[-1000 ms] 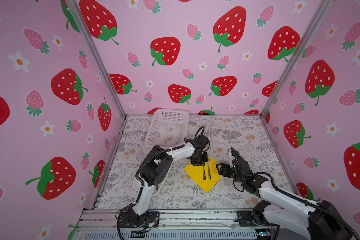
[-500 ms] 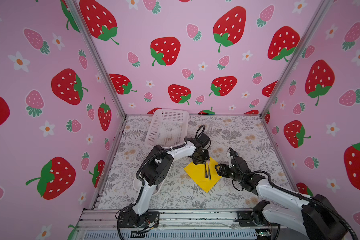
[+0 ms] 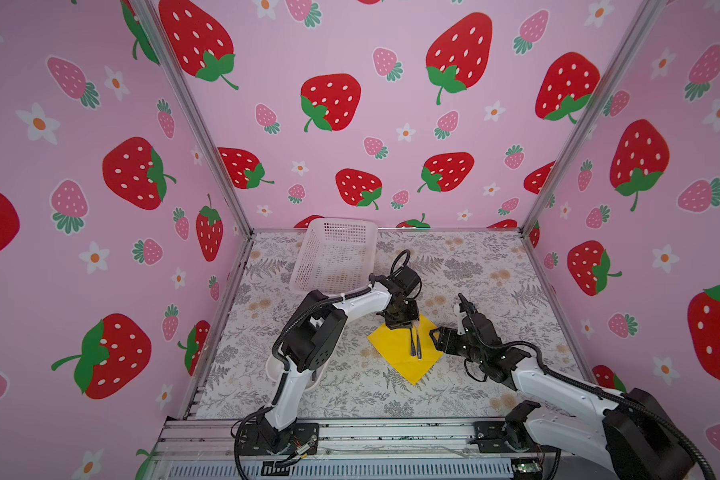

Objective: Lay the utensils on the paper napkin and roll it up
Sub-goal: 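Lower the spoon onto the napkin and open the left gripper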

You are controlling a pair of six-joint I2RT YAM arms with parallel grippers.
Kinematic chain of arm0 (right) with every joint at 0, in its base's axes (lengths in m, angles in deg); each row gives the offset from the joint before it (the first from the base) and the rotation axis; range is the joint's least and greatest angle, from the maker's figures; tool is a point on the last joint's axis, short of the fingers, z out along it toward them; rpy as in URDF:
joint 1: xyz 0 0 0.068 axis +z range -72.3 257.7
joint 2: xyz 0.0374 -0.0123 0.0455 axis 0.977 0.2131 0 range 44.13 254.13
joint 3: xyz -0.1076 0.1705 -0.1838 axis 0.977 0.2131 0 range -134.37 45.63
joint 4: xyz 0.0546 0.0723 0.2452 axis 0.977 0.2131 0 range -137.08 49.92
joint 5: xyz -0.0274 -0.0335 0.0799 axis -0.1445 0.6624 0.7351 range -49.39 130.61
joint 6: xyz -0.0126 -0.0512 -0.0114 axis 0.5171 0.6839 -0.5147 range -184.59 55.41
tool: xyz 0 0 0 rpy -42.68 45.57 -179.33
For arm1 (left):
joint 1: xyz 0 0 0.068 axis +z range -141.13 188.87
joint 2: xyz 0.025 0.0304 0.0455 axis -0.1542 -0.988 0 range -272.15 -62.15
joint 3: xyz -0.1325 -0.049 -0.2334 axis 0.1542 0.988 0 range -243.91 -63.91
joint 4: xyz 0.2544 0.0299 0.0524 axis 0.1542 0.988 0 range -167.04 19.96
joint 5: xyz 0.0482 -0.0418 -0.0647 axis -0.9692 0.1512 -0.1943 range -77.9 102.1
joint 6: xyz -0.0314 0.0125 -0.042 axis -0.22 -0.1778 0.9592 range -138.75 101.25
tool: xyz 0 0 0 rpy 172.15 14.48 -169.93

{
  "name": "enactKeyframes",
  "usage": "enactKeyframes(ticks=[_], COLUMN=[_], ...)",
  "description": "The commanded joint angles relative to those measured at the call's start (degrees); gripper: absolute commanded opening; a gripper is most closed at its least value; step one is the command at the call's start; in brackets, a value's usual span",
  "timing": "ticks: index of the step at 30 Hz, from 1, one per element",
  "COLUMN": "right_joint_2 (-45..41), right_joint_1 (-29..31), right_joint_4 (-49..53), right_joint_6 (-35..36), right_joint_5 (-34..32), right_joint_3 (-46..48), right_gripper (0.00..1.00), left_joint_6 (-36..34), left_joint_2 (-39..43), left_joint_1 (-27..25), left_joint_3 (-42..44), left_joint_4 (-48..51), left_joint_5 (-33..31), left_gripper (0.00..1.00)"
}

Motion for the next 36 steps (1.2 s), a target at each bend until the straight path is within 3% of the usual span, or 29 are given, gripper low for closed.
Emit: enactKeyframes(ticks=[1,13,14,21,29,36], right_joint_2=[-0.85,-1.94,-1.99,-2.34,-4.80,-10.78], right_joint_1=[-0.36,-0.47,-0.47,-0.47,-0.48,-0.48], right_joint_4=[-0.44,-0.33,-0.35,-0.06,0.20,-1.04], right_joint_6=[-0.74,-1.04,-1.01,-1.04,-1.55,-2.34], right_joint_5=[0.17,-0.23,-0.22,-0.15,0.87,2.94], right_joint_3=[-0.25,0.38,0.44,0.22,-0.25,-0.86], right_gripper=[0.72,0.72,0.73,0.73,0.73,0.73], left_joint_6=[0.77,0.87,0.86,0.90,0.33,-2.16], left_joint_2=[-1.78,-3.04,-3.01,-1.90,3.51,13.25], left_joint_1=[-0.27,-0.52,-0.52,-0.57,-1.35,-2.00], left_joint_3=[0.34,-0.45,-0.44,-0.33,0.60,5.99], left_joint_4=[0.59,1.09,1.08,2.03,1.58,-1.72], left_joint_5=[-0.01,-0.21,-0.33,-1.21,-3.27,-7.58], left_gripper=[0.05,0.05,0.09,0.14,0.20,0.27])
